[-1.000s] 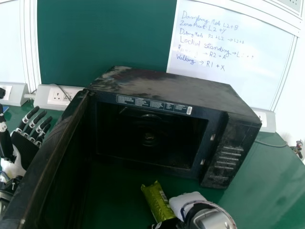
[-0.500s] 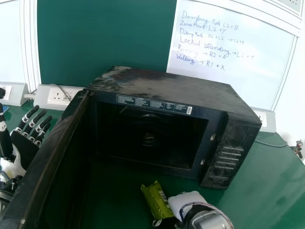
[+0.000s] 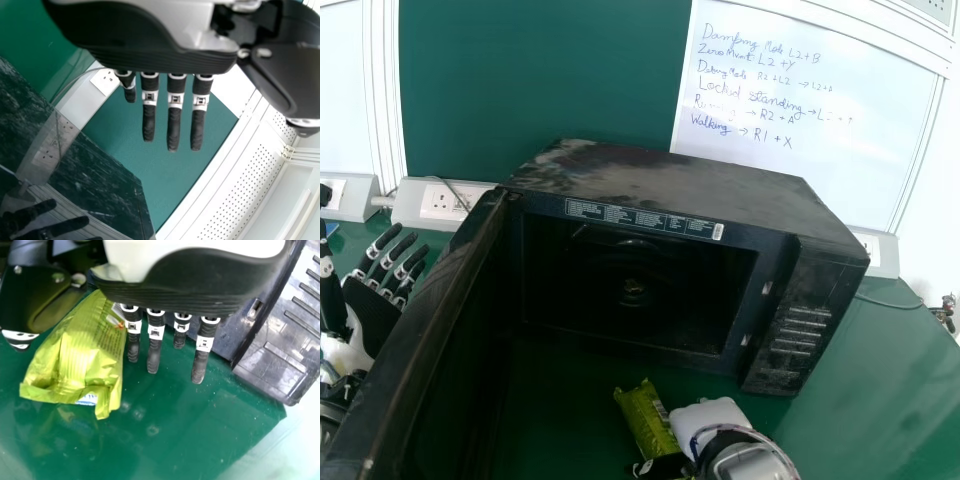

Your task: Put biscuit inside oven

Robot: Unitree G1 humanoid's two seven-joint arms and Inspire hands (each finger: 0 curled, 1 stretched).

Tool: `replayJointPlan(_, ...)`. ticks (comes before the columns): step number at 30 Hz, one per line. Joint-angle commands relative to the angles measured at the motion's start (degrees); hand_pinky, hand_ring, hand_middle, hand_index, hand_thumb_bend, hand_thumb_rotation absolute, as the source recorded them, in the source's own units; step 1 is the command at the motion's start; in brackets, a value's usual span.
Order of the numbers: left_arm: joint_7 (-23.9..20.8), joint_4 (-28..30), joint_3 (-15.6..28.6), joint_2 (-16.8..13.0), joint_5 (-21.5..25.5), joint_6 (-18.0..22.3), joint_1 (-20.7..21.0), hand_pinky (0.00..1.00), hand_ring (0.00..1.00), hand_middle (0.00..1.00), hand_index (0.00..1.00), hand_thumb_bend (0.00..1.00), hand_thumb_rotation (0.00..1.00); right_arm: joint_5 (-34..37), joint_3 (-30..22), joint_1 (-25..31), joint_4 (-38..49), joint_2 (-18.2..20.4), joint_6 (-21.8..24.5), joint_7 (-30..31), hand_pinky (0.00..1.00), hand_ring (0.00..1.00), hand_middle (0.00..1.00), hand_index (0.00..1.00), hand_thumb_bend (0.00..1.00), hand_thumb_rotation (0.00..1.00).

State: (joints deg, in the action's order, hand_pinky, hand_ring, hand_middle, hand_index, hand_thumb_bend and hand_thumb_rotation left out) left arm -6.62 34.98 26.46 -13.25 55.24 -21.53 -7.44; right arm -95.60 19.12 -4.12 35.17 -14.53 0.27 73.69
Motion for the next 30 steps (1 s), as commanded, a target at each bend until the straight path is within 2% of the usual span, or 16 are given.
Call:
replayJointPlan(1,-0.3,0.7,0.1,-0.3,0.0,0.0,0.3,0.76,0.73,0.69,0.67,0.86,0.41,-1.7,1.4,0.7,-1.7,0.0,-0.5,-0.3,0.66,0.75,0.82,0.85,0.97,0.27)
replayJointPlan(4,-0.9,1.0,0.2,-0.3,0.4,-0.3,0.4,0.74,0.71,0.68,0.66,0.85,0.4,-4.0,3.1,0.7,-3.2,-0.7,-1.6,-0.9,0.6,0.69,0.77,0.81,0.89,0.23)
replayJointPlan(7,-1.4,1.5,0.1,-0.2,0.7,-0.4,0.4,0.74,0.72,0.69,0.66,0.84,0.4,-6.0,4.0,1.9,-3.9,-0.9,-1.5,-4.4,0.5,0.6,0.71,0.78,0.8,0.21)
replayJointPlan(11,-1.5,1.6,-0.2,-0.2,0.1,-0.2,0.3,0.75,0.72,0.69,0.65,0.83,0.41,-8.4,5.2,2.9,-4.3,-0.9,-1.5,-7.0,0.51,0.62,0.72,0.79,0.68,0.27)
replayJointPlan(17,-0.8,1.4,0.0,-0.1,0.8,0.2,0.5,0.72,0.69,0.67,0.65,0.83,0.4,-10.3,6.3,2.8,-4.7,-1.3,-2.2,-7.3,0.54,0.62,0.72,0.78,0.63,0.32)
replayJointPlan(20,-0.8,1.5,0.0,-0.1,0.8,0.2,0.5,0.72,0.71,0.68,0.65,0.8,0.41,-10.8,6.5,3.0,-5.0,-1.0,-1.9,-7.8,0.52,0.61,0.71,0.77,0.68,0.34)
replayJointPlan(25,-0.6,1.2,0.1,0.0,0.9,0.6,0.8,0.7,0.67,0.65,0.64,0.81,0.4,-12.9,7.6,2.9,-6.0,-1.3,-2.4,-8.2,0.5,0.59,0.69,0.73,0.69,0.42)
replayJointPlan(30,-0.7,1.2,0.0,-0.1,0.4,0.6,1.1,0.68,0.65,0.63,0.64,0.8,0.43,-14.5,8.2,3.2,-6.6,-0.7,-2.0,-8.0,0.51,0.62,0.72,0.79,0.65,0.48)
